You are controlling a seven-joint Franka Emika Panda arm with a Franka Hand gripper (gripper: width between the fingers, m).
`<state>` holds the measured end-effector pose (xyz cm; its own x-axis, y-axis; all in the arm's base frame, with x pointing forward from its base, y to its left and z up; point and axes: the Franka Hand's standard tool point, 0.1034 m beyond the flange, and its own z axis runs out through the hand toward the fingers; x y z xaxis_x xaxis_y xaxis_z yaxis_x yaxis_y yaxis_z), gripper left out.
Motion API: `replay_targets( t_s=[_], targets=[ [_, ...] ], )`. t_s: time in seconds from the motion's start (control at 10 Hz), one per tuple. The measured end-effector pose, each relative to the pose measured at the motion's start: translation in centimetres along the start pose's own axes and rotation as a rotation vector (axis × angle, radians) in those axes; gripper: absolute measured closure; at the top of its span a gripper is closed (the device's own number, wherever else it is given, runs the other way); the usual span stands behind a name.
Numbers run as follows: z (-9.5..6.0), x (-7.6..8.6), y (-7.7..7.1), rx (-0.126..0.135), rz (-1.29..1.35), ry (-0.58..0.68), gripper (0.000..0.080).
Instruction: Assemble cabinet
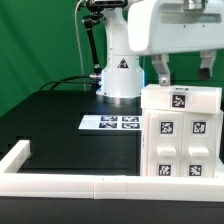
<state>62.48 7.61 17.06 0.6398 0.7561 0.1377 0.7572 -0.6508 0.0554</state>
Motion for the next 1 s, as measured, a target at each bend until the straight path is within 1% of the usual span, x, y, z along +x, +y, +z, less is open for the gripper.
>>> replay_targets(
  t_s=[0.1,0.2,0.4,0.5,0.6,0.7,0.9,1.0],
  targets=[
    [0.3,0.2,0.0,-0.013,-0.085,-0.022,0.0002],
    [0.6,0.1,0.0,-0.014,-0.150,-0.048,0.0002],
    [1.1,0.0,0.2,-0.026,-0.282,-0.079,0.0002],
    [1.5,-0.1,0.1,-0.024,-0.288,-0.090,0.0002],
    [2.0,-0.4,-0.1,-0.012,-0.278,-0.101,0.0002],
    [2.2,-0.5,-0.1,-0.009,-0.277,-0.104,0.0002],
    [2.2,-0.5,-0.1,-0.010,-0.256,-0.104,0.0245],
    [2.2,-0.6,-0.1,-0.011,-0.239,-0.104,0.0245]
  ],
)
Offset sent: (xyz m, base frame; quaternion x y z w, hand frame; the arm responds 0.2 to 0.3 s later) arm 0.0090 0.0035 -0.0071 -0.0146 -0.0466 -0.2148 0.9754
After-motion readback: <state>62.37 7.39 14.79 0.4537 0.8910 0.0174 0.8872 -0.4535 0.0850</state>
